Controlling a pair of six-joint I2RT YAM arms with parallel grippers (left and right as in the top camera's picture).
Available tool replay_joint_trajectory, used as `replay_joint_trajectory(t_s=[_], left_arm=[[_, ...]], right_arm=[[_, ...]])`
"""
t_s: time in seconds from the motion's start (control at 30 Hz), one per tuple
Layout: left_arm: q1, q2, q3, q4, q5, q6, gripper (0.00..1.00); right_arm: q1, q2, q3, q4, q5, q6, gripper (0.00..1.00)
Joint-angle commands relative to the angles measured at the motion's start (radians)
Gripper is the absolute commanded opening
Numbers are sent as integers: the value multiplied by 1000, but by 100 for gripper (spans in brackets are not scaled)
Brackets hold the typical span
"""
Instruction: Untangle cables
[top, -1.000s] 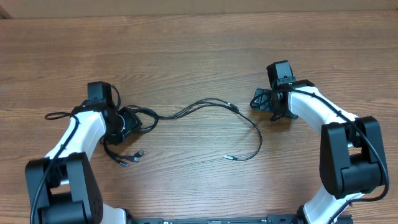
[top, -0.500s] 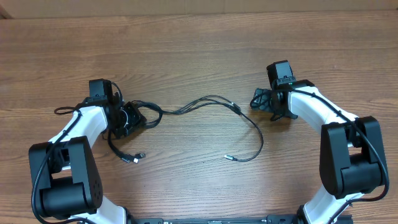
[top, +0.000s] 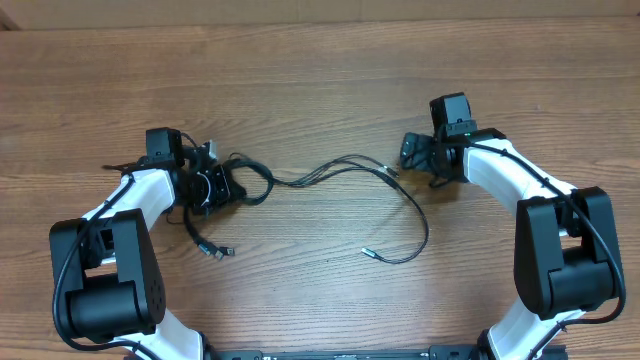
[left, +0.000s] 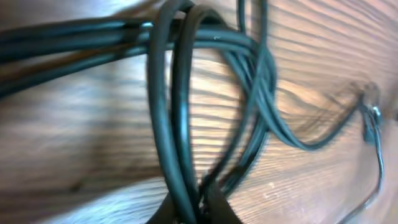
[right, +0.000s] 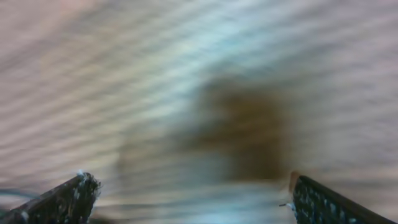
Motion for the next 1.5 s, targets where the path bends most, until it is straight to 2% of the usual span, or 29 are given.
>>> replay_joint_trajectory(t_s=[0.0, 0.2, 0.37, 0.4, 0.47, 0.53, 0.6, 0.63, 0.73, 0.87, 0.97, 1.13, 1.2, 1.33, 1.47], left_arm=[[-6, 15, 4, 7, 132, 182, 4], [-6, 16, 8, 21, 224, 341, 4], [-6, 16, 8, 88, 224, 344, 7], [-6, 16, 8, 91, 221, 344, 15], [-8, 16, 8, 89, 216, 344, 44], [-10, 16, 7, 87, 213, 344, 52], [-10, 16, 7, 89, 205, 344, 66], [-10, 16, 7, 90, 194, 344, 69], [-10, 16, 6, 89, 113, 311, 70], [-10, 18, 6, 95, -21, 193, 74], [-13, 19, 2, 138, -28, 158, 73], [-43, 21, -24, 235, -25, 73, 75], [-60, 21, -24, 256, -11, 41, 73], [-91, 21, -24, 289, -16, 17, 63], [-112, 22, -25, 294, -95, 18, 61]], right_arm=[[3, -9, -3, 26, -149, -5, 100], [3, -9, -4, -32, -153, -119, 100], [3, -9, -5, -103, -157, -128, 100], [3, -9, -5, -107, -157, -128, 100], [3, -9, -5, -113, -157, -127, 100], [3, -9, -5, -119, -159, -124, 100], [3, -9, -5, -125, -168, -124, 100], [3, -9, -5, -124, -173, -124, 100], [3, -9, -5, -103, -180, -124, 100], [3, -9, -5, -56, -207, -67, 100], [4, -9, -5, -37, -209, -14, 100], [13, -9, -5, -30, -209, -11, 100], [16, -9, -5, -30, -209, -11, 100], [18, -9, -5, -40, -209, -11, 100], [18, -9, -5, -59, -215, -10, 100]])
